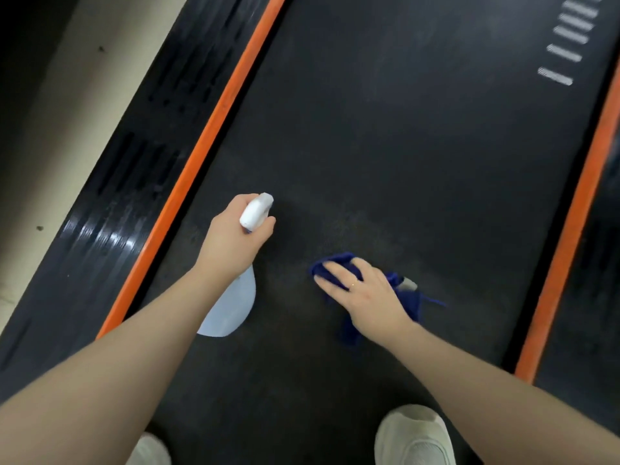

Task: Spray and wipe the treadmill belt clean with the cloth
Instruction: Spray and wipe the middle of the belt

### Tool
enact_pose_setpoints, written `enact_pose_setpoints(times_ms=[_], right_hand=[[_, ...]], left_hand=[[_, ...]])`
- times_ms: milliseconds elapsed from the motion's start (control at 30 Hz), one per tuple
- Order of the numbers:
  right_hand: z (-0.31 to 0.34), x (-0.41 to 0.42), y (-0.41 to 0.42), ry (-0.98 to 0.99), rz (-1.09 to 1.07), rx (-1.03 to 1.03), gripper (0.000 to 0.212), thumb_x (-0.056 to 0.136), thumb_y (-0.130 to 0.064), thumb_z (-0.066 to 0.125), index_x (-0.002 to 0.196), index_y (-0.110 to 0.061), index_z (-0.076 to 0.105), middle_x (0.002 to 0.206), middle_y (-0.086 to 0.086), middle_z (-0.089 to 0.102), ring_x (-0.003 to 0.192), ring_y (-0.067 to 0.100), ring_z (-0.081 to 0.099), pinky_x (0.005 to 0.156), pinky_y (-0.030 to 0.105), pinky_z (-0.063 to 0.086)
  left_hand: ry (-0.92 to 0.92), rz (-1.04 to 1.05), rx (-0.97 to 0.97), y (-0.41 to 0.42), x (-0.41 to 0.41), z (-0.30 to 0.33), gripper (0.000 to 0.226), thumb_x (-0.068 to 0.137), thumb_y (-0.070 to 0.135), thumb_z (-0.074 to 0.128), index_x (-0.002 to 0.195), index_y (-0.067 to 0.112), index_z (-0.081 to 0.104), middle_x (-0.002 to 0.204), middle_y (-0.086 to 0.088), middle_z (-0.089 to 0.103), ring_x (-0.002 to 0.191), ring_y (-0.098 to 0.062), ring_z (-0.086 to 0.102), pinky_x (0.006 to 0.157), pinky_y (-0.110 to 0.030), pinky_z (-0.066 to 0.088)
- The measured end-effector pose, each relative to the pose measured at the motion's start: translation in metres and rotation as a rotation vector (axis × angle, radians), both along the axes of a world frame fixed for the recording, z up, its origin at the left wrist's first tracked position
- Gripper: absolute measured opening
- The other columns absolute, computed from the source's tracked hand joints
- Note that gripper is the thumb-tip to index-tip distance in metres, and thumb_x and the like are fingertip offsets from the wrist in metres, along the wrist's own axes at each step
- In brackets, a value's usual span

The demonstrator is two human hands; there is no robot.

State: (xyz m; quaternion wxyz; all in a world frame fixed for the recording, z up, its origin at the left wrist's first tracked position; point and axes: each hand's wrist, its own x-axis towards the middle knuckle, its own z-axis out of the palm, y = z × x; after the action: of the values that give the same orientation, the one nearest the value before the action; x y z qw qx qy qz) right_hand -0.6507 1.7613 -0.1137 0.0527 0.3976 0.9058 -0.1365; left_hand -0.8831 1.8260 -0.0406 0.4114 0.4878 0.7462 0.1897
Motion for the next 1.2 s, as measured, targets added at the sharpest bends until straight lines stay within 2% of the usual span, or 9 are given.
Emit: enact_pose_setpoints(times_ms=[100, 233, 367, 500, 633, 733, 800, 1000, 1200], right_hand=[[0.009, -0.011, 0.05, -0.04, -0.184, 0.103, 0.061, 0.066, -0.012, 0.064, 0.125, -0.025, 0.061, 0.131, 0.004, 0.057, 0.095, 0.036, 0.059, 0.069, 0.035, 0.052], [0.02, -0.018, 0.075, -0.039, -0.529, -0.079, 0.059, 0.092, -0.008, 0.042, 0.146, -0.028, 0.029, 0.154, -0.001, 0.02, 0.123, 0.033, 0.031, 0.097, 0.036, 0.034], [0.039, 0.033, 0.053, 0.406, -0.883, 0.028, 0.046, 0.084, -0.007, 0.043, 0.126, -0.015, 0.059, 0.135, 0.007, 0.051, 0.103, 0.036, 0.051, 0.092, 0.038, 0.043], [0.043, 0.095, 0.02, 0.375, -1.08, 0.003, 0.041, 0.082, -0.002, 0.047, 0.115, -0.015, 0.068, 0.125, 0.01, 0.058, 0.109, 0.033, 0.056, 0.097, 0.031, 0.039], [0.051, 0.107, -0.027, 0.423, -1.146, -0.057, 0.042, 0.087, 0.007, 0.048, 0.117, -0.017, 0.067, 0.127, 0.005, 0.055, 0.113, 0.024, 0.053, 0.095, 0.017, 0.032], [0.059, 0.115, -0.037, 0.462, -1.207, -0.081, 0.039, 0.091, 0.002, 0.047, 0.121, -0.017, 0.064, 0.131, 0.003, 0.052, 0.118, 0.019, 0.049, 0.095, 0.017, 0.031], [0.062, 0.119, -0.038, 0.473, -1.256, -0.034, 0.039, 0.091, 0.002, 0.047, 0.121, -0.016, 0.063, 0.131, 0.004, 0.052, 0.118, 0.019, 0.049, 0.095, 0.015, 0.03], [0.056, 0.12, -0.041, 0.451, -1.233, -0.034, 0.04, 0.09, 0.003, 0.047, 0.124, -0.013, 0.061, 0.133, 0.007, 0.051, 0.12, 0.023, 0.048, 0.096, 0.014, 0.028], [0.028, 0.049, -0.002, 0.29, -0.794, -0.083, 0.043, 0.091, -0.003, 0.049, 0.133, -0.01, 0.052, 0.14, 0.014, 0.044, 0.115, 0.039, 0.041, 0.102, 0.043, 0.037]], left_hand=[[-0.01, 0.034, -0.009, -0.008, 0.008, -0.002, 0.039, 0.092, 0.026, 0.061, 0.13, 0.021, 0.052, 0.118, 0.008, 0.057, 0.104, -0.009, 0.052, 0.068, -0.008, 0.034], [-0.051, 0.014, -0.008, -0.021, 0.021, 0.004, 0.039, 0.092, 0.025, 0.061, 0.13, 0.021, 0.054, 0.117, 0.011, 0.056, 0.104, -0.006, 0.051, 0.068, -0.004, 0.035], [-0.129, -0.1, -0.066, -0.032, 0.047, 0.005, 0.03, 0.091, 0.022, 0.061, 0.121, 0.026, 0.056, 0.11, 0.016, 0.056, 0.094, -0.001, 0.053, 0.07, -0.007, 0.037], [-0.098, -0.082, -0.168, -0.04, 0.073, -0.007, 0.007, 0.088, 0.024, 0.055, 0.095, 0.024, 0.055, 0.095, 0.005, 0.06, 0.078, -0.011, 0.054, 0.068, -0.027, 0.041], [-0.166, -0.152, -0.229, -0.055, 0.114, 0.0, 0.031, 0.087, 0.028, 0.059, 0.118, 0.026, 0.056, 0.114, 0.004, 0.062, 0.097, -0.015, 0.059, 0.084, -0.03, 0.048], [-0.211, -0.315, -0.259, -0.065, 0.152, 0.009, 0.059, 0.092, 0.031, 0.057, 0.146, 0.025, 0.033, 0.134, 0.002, 0.051, 0.12, -0.02, 0.051, 0.097, -0.031, 0.041], [-0.257, -0.375, -0.275, -0.071, 0.174, 0.011, 0.063, 0.093, 0.03, 0.056, 0.149, 0.024, 0.028, 0.136, 0.002, 0.05, 0.122, -0.02, 0.05, 0.101, -0.033, 0.041], [-0.311, -0.142, -0.197, -0.071, 0.18, 0.005, 0.029, 0.089, 0.025, 0.058, 0.115, 0.023, 0.045, 0.093, 0.007, 0.056, 0.086, -0.015, 0.059, 0.079, -0.035, 0.052], [-0.17, 0.026, 0.033, -0.05, 0.111, 0.023, 0.028, 0.092, 0.021, 0.057, 0.116, 0.025, 0.043, 0.087, 0.017, 0.05, 0.076, 0.001, 0.052, 0.059, -0.005, 0.04]])
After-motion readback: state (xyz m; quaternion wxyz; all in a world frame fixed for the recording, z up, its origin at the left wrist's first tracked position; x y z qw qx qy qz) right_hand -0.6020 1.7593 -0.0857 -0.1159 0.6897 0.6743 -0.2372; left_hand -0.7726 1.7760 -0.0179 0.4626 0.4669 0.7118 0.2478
